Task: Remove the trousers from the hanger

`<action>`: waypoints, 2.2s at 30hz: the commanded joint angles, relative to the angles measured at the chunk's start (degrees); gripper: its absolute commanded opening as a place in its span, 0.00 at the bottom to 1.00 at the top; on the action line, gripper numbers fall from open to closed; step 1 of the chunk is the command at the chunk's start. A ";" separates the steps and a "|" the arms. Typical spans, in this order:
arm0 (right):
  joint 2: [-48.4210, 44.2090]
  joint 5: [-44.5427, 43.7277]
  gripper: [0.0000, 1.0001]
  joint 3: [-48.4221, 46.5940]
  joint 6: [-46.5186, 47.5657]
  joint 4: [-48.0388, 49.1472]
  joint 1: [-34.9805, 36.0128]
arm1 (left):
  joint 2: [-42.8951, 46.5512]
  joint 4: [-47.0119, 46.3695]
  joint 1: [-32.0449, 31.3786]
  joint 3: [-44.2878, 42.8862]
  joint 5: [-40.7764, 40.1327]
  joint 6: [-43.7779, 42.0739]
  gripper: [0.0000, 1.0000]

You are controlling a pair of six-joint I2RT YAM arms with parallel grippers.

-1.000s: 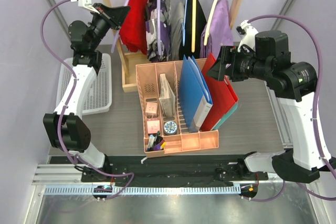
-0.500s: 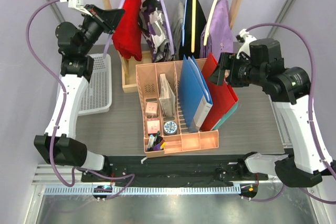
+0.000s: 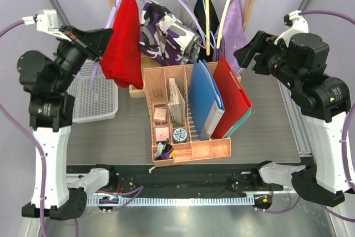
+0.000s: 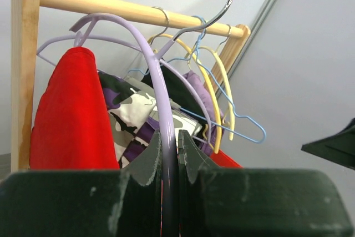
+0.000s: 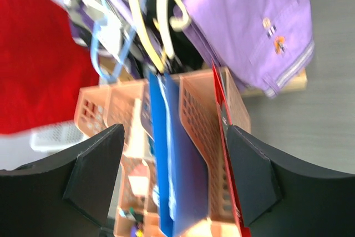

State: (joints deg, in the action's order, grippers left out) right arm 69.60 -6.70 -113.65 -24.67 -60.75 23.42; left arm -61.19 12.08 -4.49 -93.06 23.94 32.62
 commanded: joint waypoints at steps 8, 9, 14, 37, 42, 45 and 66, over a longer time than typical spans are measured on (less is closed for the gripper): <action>-2.46 10.11 0.79 9.14 -13.64 31.04 0.31 | 11.17 3.56 0.01 -8.63 -8.65 -4.93 0.00; -1.93 11.52 0.79 9.06 -15.83 31.91 0.48 | 11.61 5.92 0.01 -8.89 -8.74 -4.94 0.00; -0.62 17.31 0.78 14.41 -24.27 44.90 4.96 | 13.55 14.62 -0.08 -9.60 -10.67 -5.55 0.00; 29.18 16.11 0.66 8.70 -34.75 86.94 41.00 | 23.39 19.30 -0.17 1.47 -8.21 -3.44 0.00; 30.85 13.82 0.62 8.53 -34.65 87.56 42.15 | 24.89 19.74 -1.04 2.44 -8.21 -4.32 0.00; 32.25 13.12 0.61 7.39 -34.84 87.74 42.15 | 25.94 19.48 -1.48 3.05 -7.77 -4.23 0.00; 42.02 16.10 0.01 -15.90 -33.43 74.30 44.26 | 29.10 20.62 -3.51 -1.07 -8.20 -4.85 0.72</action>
State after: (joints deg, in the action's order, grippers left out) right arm 111.31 7.62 -123.33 -62.17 14.28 67.51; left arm -34.46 39.59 -7.51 -90.35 15.70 27.18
